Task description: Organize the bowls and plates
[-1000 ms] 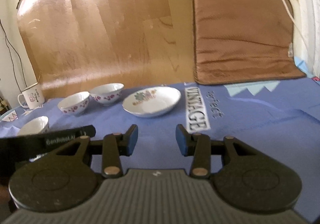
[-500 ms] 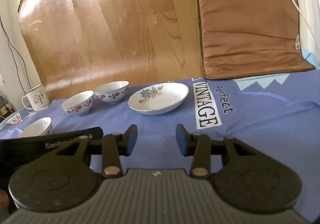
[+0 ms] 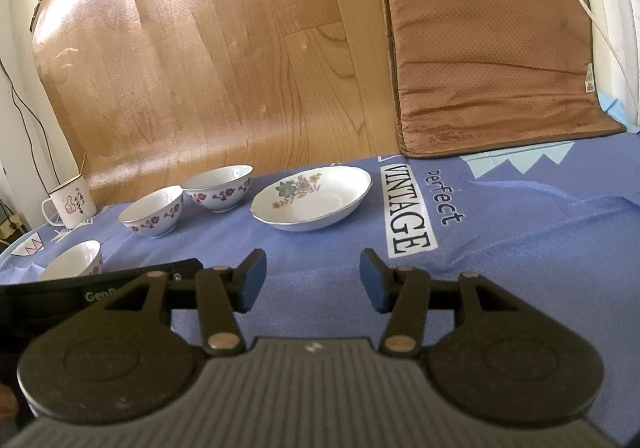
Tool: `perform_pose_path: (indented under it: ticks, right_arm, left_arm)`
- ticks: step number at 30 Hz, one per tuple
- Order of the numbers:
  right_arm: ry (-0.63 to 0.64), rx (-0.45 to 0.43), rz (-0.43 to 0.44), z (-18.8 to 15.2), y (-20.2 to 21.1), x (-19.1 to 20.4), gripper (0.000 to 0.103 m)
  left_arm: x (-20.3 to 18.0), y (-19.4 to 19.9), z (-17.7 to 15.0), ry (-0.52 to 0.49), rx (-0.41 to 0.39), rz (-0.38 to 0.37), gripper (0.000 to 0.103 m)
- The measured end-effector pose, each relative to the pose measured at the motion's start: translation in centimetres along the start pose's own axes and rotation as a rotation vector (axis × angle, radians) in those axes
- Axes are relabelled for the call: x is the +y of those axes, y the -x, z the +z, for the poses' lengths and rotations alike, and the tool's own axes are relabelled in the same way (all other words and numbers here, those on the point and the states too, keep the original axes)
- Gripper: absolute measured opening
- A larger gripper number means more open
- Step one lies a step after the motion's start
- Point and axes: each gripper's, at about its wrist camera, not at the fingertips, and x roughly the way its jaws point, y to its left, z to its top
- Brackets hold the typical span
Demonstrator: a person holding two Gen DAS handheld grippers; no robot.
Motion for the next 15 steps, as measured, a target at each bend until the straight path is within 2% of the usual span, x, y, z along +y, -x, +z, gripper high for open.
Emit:
perform_pose_path:
  ticks: [15]
  right_arm:
    - [-0.003,-0.003,0.002,-0.03,0.05,-0.06,0.055]
  left_arm:
    - [0.02,0.02,0.01,0.0,0.0,-0.001,0.059]
